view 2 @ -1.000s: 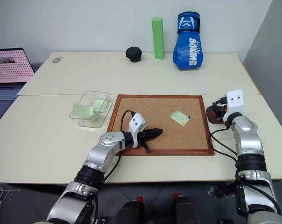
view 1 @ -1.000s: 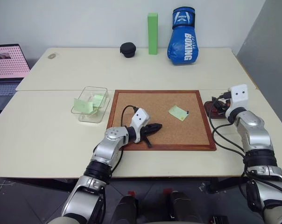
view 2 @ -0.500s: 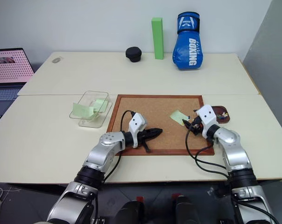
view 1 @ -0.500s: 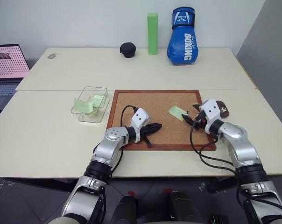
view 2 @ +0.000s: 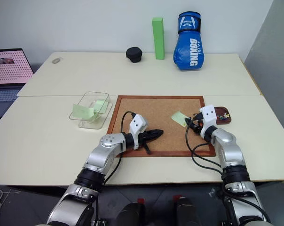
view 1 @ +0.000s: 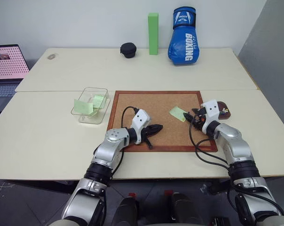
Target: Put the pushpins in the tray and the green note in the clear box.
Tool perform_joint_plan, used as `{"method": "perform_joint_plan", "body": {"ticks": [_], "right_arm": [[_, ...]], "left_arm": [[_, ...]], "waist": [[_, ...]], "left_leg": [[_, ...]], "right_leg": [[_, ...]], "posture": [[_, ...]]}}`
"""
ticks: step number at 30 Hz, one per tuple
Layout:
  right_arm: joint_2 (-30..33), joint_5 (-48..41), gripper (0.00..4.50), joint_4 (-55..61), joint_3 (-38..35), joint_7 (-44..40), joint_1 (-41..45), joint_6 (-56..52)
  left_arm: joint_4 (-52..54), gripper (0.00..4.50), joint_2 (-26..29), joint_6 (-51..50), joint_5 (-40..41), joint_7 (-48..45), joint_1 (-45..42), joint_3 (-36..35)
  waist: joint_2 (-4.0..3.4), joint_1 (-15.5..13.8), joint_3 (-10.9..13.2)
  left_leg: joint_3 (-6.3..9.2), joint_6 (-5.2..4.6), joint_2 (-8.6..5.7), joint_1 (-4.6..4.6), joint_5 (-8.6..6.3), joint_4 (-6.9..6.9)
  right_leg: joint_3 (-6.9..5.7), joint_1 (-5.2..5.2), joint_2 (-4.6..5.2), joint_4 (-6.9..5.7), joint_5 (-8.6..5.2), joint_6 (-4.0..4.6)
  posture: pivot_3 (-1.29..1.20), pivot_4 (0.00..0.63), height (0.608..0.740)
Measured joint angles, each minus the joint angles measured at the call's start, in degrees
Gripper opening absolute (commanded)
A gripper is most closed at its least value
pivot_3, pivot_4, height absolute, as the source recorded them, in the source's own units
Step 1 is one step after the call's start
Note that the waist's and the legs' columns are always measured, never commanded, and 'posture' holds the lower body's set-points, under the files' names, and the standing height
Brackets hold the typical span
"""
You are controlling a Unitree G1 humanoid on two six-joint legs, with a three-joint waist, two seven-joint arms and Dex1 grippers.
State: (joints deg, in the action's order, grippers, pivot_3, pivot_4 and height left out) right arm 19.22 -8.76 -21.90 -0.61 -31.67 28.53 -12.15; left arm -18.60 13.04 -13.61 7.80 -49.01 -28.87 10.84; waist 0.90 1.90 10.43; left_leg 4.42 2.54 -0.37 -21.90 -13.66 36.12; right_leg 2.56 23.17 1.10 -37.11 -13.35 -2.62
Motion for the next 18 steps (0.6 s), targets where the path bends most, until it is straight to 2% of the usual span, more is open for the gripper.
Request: {"method": "perform_joint_plan", "body": {"ticks": [6,10,18], "right_arm": [[-0.08,0.8,0.64,-1.16,0.17,-0.55,0.37,1.75],[-0.37,0.53,0.03,-1.6,-0.6,0.24,0.67,1.6],[-0.51,-0.42,0.03,0.88,-1.06,0.76,-0.59,0.39]], "left_arm": [[-0.01,0.0,0.15,-0.01,0.02,0.12,-0.06,-0.09],[0.01,0.0,0.18,-0.07,0.03,0.15,-0.05,-0.12],[0.54,0.0,0.16,-0.65,0.1,0.41,0.03,-0.07]], "waist": [[0.0,0.0,0.0],[0.0,0.0,0.0],[0.0,-0.01,0.0]], "left_leg": [[0.0,0.0,0.0,0.01,0.0,0.0],[0.0,0.0,0.01,0.01,0.0,0.0],[0.01,0.0,0.0,-0.02,0.0,-0.01]], "right_leg": [[0.0,0.0,0.0,-0.01,0.0,0.0],[0.0,0.0,-0.01,-0.01,0.0,0.0],[0.0,0.02,-0.01,-0.01,0.0,0.0]], "posture": [[0.0,0.15,0.74],[0.0,0.15,0.74],[0.0,0.15,0.74]]}}
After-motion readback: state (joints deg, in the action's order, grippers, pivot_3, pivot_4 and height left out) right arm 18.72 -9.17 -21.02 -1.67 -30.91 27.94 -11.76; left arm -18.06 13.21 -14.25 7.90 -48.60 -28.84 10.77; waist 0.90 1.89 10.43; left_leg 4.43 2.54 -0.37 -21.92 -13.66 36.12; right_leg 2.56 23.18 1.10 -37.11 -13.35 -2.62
